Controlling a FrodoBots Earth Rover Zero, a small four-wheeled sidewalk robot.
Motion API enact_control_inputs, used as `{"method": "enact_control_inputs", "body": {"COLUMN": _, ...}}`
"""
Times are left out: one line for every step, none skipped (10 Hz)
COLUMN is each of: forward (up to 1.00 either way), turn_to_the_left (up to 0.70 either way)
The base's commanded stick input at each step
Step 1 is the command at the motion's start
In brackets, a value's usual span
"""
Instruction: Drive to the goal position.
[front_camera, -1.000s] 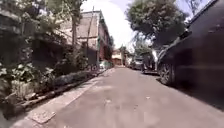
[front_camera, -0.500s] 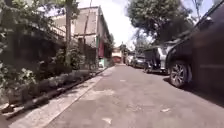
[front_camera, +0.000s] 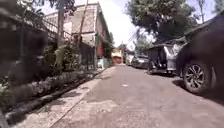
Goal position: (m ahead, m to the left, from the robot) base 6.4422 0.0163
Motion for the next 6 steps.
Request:
{"method": "enact_control_inputs", "body": {"forward": 1.0, "turn_to_the_left": 0.0}}
{"method": "enact_control_inputs", "body": {"forward": 1.0, "turn_to_the_left": 0.0}}
{"method": "enact_control_inputs", "body": {"forward": 1.0, "turn_to_the_left": 0.0}}
{"method": "enact_control_inputs", "body": {"forward": 1.0, "turn_to_the_left": 0.0}}
{"method": "enact_control_inputs", "body": {"forward": 1.0, "turn_to_the_left": 0.0}}
{"method": "enact_control_inputs", "body": {"forward": 1.0, "turn_to_the_left": 0.0}}
